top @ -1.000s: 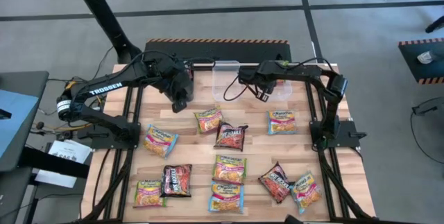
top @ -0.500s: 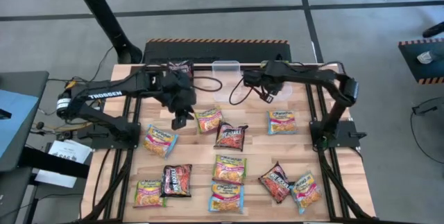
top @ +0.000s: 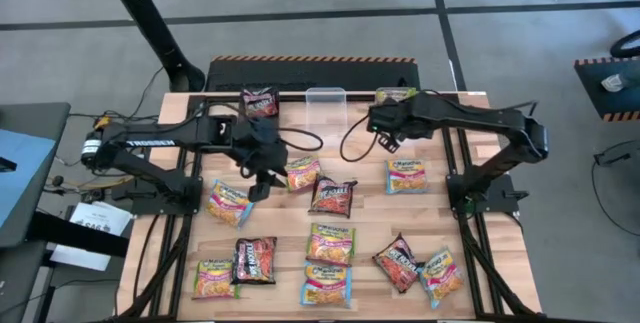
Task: Sort Maruchan noodles
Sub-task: Put the bottom middle blue noodle pack into the left transparent bin
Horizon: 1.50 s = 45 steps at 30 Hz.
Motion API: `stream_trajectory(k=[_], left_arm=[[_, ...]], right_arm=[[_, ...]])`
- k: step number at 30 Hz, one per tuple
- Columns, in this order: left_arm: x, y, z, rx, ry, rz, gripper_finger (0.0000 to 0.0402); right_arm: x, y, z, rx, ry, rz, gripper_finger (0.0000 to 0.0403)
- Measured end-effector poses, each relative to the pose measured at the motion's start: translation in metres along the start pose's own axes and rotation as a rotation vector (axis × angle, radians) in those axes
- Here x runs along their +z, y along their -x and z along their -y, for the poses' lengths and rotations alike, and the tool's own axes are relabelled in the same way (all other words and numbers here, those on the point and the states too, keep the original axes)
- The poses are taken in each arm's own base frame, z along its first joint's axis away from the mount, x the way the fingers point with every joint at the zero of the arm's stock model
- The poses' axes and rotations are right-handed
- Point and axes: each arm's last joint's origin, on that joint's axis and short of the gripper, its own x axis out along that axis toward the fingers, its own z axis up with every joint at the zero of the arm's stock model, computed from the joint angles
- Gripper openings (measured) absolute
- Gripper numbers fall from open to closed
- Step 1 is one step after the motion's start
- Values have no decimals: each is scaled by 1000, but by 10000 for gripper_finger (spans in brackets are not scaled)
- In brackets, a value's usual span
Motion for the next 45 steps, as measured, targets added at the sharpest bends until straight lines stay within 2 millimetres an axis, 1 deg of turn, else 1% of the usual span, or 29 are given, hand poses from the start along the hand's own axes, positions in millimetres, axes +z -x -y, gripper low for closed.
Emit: stream_trajectory(k=[5,9,15,18,27,29,33,38,43,45], left_arm=[[12,-18,2,-29,72,75,168],[16,-40,10,-77,51,68,171],[13,-67,28,-88,36,16,167],[13,-77,38,-112,52,19,166],[13,-105,75,-188,13,59,166],[11,-108,81,-180,4,53,166],[10,-108,93,-149,-1,77,166],[8,-106,114,-175,-28,105,166],[5,-112,127,-173,-43,133,166],[7,-118,130,-177,-45,151,166]], right_arm=[[-8,15,1,30,12,52,194],[-12,21,3,41,12,71,194],[-14,23,7,43,9,77,194],[-15,24,7,44,12,78,194],[-15,24,7,43,17,76,194],[-15,24,7,42,17,76,194],[-15,24,7,42,17,76,194],[-15,24,7,42,17,76,194],[-15,24,7,42,18,76,194],[-15,24,7,43,19,77,194]])
